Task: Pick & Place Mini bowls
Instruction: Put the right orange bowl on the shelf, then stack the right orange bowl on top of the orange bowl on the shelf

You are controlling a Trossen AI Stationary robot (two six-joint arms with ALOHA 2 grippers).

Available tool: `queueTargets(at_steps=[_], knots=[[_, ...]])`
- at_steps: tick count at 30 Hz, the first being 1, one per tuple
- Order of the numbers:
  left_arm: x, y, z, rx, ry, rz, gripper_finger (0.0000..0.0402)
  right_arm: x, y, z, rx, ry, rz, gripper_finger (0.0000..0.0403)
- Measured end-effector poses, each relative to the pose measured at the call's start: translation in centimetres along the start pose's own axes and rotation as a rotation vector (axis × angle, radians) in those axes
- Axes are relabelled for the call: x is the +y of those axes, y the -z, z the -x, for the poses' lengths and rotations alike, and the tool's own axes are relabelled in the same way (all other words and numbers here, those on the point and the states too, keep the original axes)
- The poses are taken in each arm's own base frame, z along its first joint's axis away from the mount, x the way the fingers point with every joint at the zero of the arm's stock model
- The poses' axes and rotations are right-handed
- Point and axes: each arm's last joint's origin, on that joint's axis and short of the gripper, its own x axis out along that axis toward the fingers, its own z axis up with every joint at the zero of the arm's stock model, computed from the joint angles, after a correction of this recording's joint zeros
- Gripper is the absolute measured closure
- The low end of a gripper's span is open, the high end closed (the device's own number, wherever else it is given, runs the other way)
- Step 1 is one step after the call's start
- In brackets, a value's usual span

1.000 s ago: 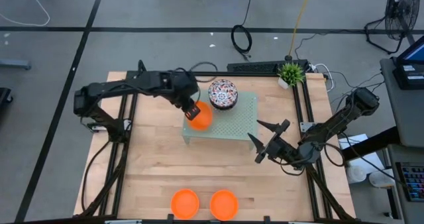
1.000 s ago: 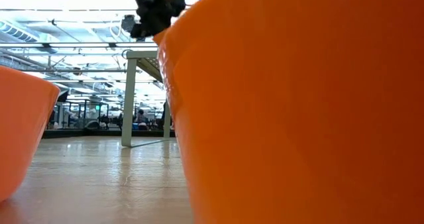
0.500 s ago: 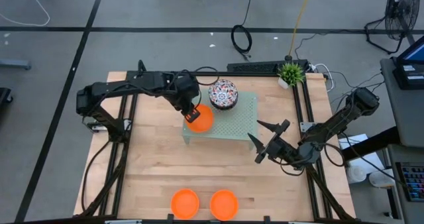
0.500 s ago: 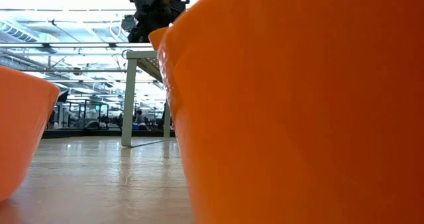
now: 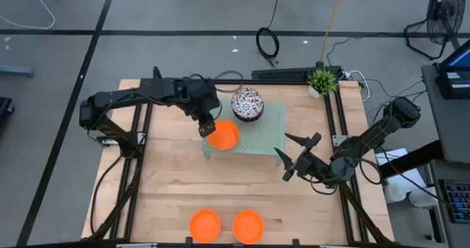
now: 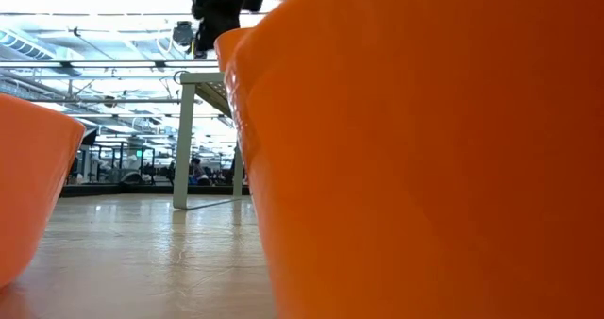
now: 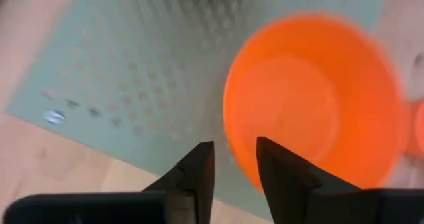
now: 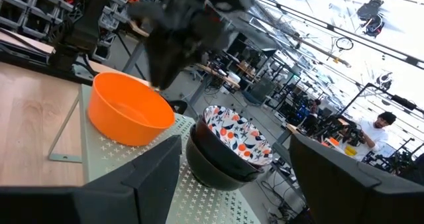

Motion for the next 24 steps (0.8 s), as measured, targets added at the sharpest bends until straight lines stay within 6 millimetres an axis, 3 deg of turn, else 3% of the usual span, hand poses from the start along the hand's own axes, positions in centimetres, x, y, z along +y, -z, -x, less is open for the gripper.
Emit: queueTargets(at_steps=[7, 14, 18, 24], knots=[[-0.6, -0.1, 6.3, -0.271, 0.036, -0.030, 0.0254, 0.0, 0.0, 0.0, -0.001, -0.002, -0.012, 0.0135], [-5.0, 3.1, 12.7, -0.523, 0.192, -0.239, 0.0250, 0.3, 0.1, 0.5, -0.008, -0.031, -0.047, 0.0135], [-8.3, 6.3, 13.6, -0.552, 0.299, -0.426, 0.0257, 1.1, 0.3, 1.1, -0.062, -0.157, -0.071, 0.0135], [-12.1, 11.8, 10.9, -0.689, 0.251, -0.618, 0.0276, 2.4, 0.2, 2.0, -0.160, -0.486, -0.263, 0.0135]])
